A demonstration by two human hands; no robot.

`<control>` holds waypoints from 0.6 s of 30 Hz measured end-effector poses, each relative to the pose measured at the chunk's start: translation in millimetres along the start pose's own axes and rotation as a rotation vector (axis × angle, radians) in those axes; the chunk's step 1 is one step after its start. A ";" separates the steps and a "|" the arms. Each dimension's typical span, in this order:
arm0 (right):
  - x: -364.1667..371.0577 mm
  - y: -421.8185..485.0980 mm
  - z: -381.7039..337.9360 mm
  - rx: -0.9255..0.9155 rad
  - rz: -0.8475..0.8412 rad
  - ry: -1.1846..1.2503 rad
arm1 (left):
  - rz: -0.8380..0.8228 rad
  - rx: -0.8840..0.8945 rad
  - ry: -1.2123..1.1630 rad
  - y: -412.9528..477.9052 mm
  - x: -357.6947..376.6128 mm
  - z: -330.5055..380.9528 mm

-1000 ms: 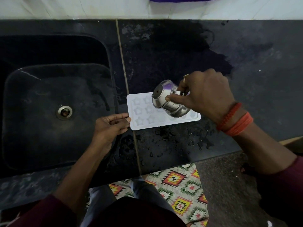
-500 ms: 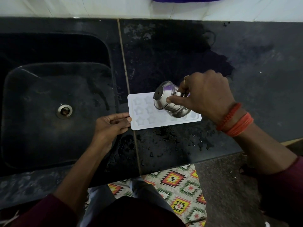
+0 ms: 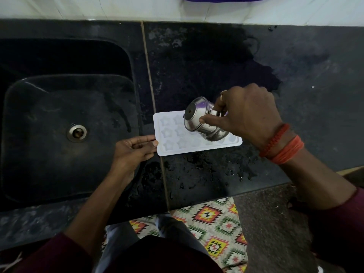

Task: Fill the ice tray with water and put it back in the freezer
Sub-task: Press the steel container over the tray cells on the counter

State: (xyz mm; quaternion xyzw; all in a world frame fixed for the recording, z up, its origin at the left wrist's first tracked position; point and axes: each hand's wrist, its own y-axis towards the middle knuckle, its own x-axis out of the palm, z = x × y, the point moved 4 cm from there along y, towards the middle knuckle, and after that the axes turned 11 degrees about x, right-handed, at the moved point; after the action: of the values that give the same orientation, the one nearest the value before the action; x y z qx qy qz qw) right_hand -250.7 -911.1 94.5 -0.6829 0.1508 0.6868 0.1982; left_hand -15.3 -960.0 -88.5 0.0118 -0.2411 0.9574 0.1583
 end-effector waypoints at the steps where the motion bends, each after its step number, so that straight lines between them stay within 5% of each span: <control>1: -0.2 -0.1 -0.2 0.001 -0.001 0.003 | -0.001 0.000 0.000 -0.1 0.1 0.1; 18: -11.3 -3.5 4.9 0.014 -0.040 0.083 | -0.006 0.010 0.000 -0.7 0.7 0.9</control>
State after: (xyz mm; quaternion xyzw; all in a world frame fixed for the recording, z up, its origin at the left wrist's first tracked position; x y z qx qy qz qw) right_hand -253.5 -906.5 106.2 -0.7122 0.1501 0.6527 0.2101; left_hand -15.8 -959.6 -87.4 0.0134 -0.2364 0.9582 0.1609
